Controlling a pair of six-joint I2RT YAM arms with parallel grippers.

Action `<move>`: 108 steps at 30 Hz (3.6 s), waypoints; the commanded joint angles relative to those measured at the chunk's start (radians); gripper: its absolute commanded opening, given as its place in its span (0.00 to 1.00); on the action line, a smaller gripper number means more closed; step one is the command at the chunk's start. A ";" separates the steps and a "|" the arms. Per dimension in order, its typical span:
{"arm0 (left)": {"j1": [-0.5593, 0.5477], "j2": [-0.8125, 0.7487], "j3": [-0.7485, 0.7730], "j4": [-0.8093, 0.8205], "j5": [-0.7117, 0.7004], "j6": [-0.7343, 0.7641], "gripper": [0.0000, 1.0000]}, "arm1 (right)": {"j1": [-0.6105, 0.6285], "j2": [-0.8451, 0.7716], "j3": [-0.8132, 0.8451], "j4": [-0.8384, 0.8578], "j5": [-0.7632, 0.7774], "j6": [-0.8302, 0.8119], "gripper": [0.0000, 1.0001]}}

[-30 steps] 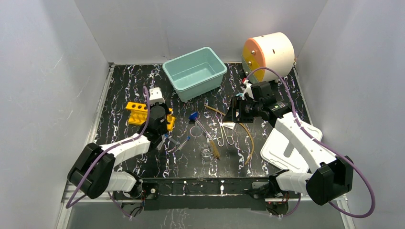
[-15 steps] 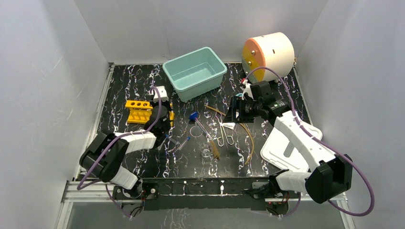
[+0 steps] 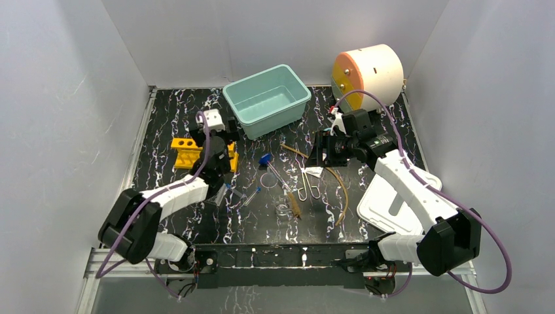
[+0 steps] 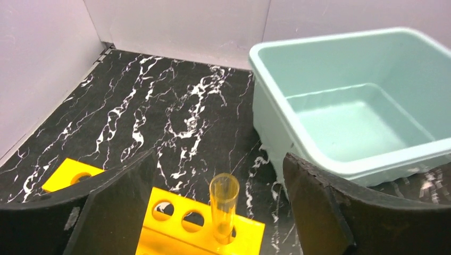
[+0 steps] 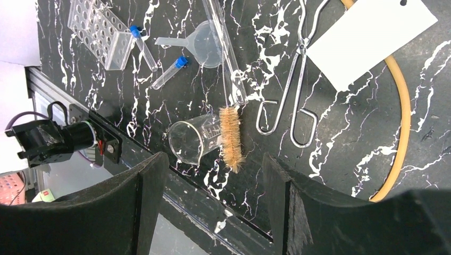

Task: Organize the chemistry lab equipment

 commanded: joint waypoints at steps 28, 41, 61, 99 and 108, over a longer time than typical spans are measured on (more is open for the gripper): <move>0.018 -0.512 0.397 -1.775 0.373 -0.834 0.40 | -0.001 -0.094 -0.035 0.353 -0.137 0.156 0.74; 0.099 -0.235 0.262 -1.586 0.499 -0.930 0.28 | -0.002 -0.085 -0.036 0.407 -0.144 0.176 0.74; 0.349 -0.097 0.170 -1.297 0.608 -0.976 0.17 | -0.001 -0.089 -0.049 0.421 -0.138 0.148 0.75; 0.437 0.248 0.290 -1.013 0.542 -0.886 0.16 | -0.003 -0.140 -0.070 0.362 -0.067 0.123 0.76; 0.494 0.323 0.357 -0.981 0.531 -0.824 0.16 | -0.004 -0.133 -0.079 0.359 -0.057 0.119 0.76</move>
